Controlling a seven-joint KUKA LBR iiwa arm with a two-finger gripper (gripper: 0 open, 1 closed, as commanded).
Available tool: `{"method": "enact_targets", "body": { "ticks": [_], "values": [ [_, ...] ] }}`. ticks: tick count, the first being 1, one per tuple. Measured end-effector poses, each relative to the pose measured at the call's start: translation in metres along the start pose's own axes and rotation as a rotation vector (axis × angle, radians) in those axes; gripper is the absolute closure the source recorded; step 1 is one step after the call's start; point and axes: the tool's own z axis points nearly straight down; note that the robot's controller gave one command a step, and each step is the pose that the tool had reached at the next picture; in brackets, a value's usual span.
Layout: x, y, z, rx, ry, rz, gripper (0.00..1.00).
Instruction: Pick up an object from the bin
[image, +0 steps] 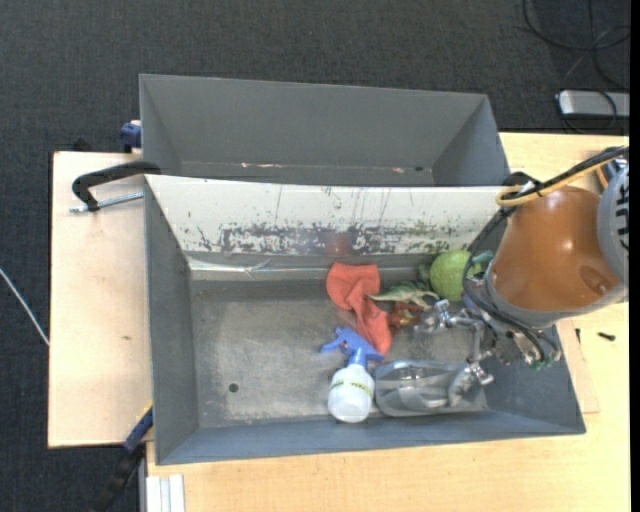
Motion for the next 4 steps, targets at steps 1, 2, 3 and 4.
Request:
{"method": "enact_targets", "body": {
  "ticks": [1, 2, 3, 4],
  "values": [
    [-0.005, 0.012, 0.028, 0.001, 0.022, -0.066, 0.00],
    [-0.020, 0.033, 0.034, 0.004, 0.012, -0.315, 1.00],
    [-0.020, 0.033, 0.034, 0.004, 0.012, -0.315, 1.00],
    [-0.019, 0.028, -0.063, -0.002, -0.002, -0.396, 1.00]
  ]
}}
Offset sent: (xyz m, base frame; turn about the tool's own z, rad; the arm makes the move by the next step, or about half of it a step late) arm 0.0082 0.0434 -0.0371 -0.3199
